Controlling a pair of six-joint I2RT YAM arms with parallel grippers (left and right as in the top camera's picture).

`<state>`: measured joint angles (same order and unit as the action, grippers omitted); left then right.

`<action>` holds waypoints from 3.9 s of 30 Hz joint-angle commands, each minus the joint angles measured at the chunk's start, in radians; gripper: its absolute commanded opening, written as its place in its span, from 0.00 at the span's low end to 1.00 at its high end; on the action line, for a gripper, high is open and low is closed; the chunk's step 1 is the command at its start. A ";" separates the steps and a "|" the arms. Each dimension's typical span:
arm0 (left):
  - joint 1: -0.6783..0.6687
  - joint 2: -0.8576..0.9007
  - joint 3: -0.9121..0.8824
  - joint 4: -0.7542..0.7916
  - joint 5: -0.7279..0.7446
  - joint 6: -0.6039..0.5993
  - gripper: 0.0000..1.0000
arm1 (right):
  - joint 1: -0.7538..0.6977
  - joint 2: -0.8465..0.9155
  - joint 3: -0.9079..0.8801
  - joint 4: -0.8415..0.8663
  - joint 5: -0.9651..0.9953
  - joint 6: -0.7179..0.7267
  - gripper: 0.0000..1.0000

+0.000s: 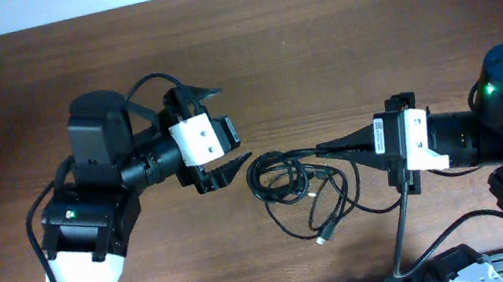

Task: Untangle cables

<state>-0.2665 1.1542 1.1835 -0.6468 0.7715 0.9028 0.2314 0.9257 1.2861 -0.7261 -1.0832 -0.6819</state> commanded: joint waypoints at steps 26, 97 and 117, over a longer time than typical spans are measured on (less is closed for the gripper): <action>-0.002 -0.004 0.010 -0.039 0.396 -0.245 1.00 | -0.003 0.026 0.008 0.237 0.068 0.159 0.05; -0.340 -0.054 0.011 0.547 -0.584 -1.622 0.99 | -0.003 0.108 0.008 0.411 0.473 0.542 0.04; -0.343 -0.054 0.011 0.655 -0.372 -1.622 0.42 | -0.003 0.109 0.008 0.587 0.218 0.634 0.04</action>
<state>-0.6067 1.1099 1.1831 -0.0063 0.3645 -0.7235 0.2329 1.0397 1.2861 -0.1471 -0.8047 -0.0605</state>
